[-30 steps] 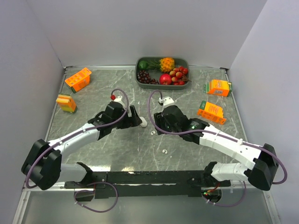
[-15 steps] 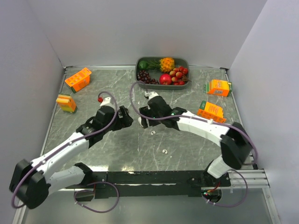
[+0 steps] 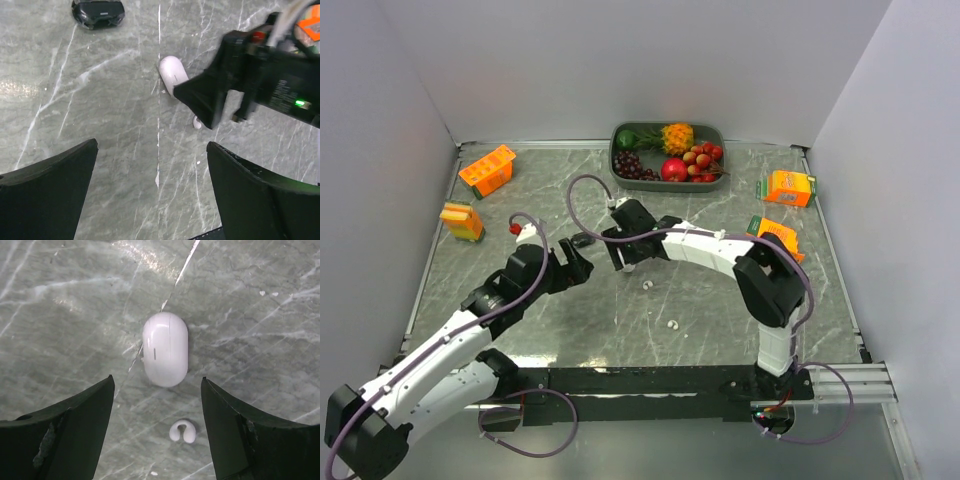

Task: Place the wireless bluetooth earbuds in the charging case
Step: Pick up the charging case at the center of the board.

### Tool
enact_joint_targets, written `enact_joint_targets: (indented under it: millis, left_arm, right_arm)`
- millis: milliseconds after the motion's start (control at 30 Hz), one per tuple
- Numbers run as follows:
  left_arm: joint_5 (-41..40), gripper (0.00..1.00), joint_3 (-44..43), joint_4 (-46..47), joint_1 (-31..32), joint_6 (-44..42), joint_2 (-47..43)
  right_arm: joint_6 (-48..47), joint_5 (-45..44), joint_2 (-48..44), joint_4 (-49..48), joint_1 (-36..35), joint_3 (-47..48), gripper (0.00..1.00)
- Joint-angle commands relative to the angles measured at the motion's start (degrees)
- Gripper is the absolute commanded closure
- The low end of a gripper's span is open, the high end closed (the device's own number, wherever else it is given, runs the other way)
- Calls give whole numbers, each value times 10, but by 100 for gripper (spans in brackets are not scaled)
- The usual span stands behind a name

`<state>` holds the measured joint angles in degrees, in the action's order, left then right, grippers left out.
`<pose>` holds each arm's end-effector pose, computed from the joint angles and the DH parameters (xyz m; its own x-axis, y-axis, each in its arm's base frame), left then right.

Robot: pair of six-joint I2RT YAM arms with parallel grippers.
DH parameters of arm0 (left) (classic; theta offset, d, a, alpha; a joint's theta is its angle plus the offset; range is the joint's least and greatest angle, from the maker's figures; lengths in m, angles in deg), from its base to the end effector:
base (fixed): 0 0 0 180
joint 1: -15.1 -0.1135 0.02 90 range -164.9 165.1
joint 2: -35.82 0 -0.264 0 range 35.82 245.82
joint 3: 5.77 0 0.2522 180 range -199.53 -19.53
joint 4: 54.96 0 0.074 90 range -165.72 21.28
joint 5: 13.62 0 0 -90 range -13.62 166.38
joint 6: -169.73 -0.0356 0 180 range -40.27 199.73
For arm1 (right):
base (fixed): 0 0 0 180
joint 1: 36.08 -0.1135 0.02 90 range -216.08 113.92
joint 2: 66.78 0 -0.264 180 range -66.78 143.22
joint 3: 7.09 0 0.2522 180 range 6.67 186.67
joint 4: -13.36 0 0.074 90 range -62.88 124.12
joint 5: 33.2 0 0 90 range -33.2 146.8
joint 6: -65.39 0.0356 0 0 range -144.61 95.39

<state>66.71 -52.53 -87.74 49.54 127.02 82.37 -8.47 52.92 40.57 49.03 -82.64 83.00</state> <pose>0.1540 -0.0983 0.2474 -0.6250 -0.4497 -0.6381 -0.0273 0.8295 -0.5579 0.2806 0.2928 0.2033 -0.7206 -0.3576 -0.5940 -0.5164 0.8485 0.1157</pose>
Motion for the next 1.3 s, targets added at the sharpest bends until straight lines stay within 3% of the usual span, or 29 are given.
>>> enact_joint_targets:
  millis: [0,533,1267]
  left_arm:
    - [-13,4,8,-4,0,1,-23]
    - [-10,3,22,-8,0,7,-46]
    - [7,1,34,14,1,10,-37]
  right_arm:
    - [-16,-10,34,5,3,40,23]
    - [-30,-2,88,7,3,56,35]
    - [-16,4,-3,-35,-56,-80,57]
